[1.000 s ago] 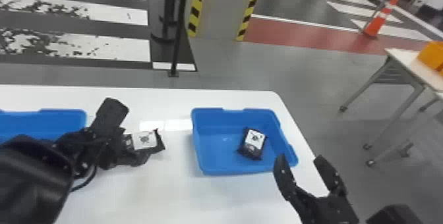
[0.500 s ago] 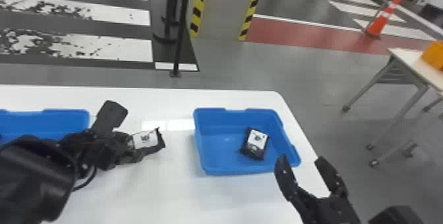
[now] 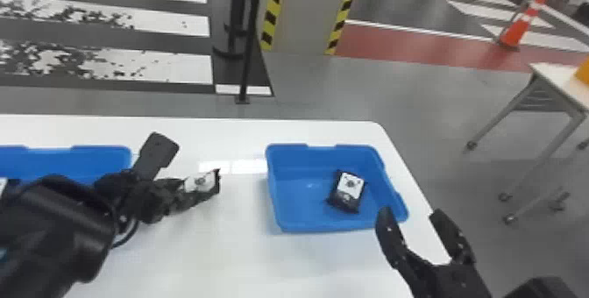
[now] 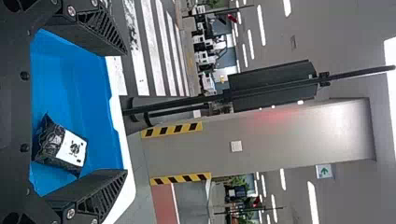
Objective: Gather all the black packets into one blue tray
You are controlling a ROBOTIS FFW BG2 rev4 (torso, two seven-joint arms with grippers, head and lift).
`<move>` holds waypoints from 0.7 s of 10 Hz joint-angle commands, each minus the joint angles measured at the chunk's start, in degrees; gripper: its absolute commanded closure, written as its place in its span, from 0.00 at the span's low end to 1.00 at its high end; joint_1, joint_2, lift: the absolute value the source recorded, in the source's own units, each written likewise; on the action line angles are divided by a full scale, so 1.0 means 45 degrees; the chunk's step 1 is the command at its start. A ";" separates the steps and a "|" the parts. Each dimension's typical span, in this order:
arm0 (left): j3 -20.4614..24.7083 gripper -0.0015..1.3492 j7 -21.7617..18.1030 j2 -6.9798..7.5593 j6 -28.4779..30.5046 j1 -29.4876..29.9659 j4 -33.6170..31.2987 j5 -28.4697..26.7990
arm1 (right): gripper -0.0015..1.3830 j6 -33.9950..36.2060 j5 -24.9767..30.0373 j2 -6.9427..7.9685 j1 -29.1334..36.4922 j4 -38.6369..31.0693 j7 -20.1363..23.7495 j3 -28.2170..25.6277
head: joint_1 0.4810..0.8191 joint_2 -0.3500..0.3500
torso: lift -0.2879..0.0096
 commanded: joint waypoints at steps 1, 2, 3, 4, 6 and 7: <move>-0.0126 0.62 -0.0002 -0.0009 0.0175 0.0091 0.0044 -0.0293 | 0.09 0.0000 -0.0027 0.0011 0.0000 0.0020 0.0000 0.0000 | 0.63 0.06 | 0.60; 0.0001 0.92 0.0311 -0.0048 -0.0262 0.0372 0.0044 -0.0547 | 0.09 -0.0063 -0.0154 0.0011 0.0062 -0.0012 0.0000 0.0000 | 0.63 0.06 | 0.60; 0.0178 0.93 0.0311 -0.0068 -0.0512 0.0528 0.0044 -0.0547 | 0.09 -0.0094 -0.0179 0.0011 0.0062 0.0020 0.0000 0.0000 | 0.63 0.07 | 0.60; 0.0127 0.90 0.0271 -0.0029 -0.1262 0.0622 -0.0050 -0.0496 | 0.09 -0.0094 -0.0179 0.0011 0.0094 0.0020 0.0000 0.0000 | 0.63 0.07 | 0.60; 0.1245 0.90 -0.0100 0.0186 -0.1481 0.2060 -0.3331 -0.0674 | 0.09 -0.0094 -0.0179 0.0011 0.0125 -0.0012 0.0000 0.0000 | 0.63 0.05 | 0.60; 0.2184 0.90 -0.0178 0.0206 -0.1450 0.3153 -0.5519 -0.0776 | 0.09 -0.0094 -0.0179 0.0011 0.0156 -0.0043 0.0000 0.0000 | 0.63 0.05 | 0.60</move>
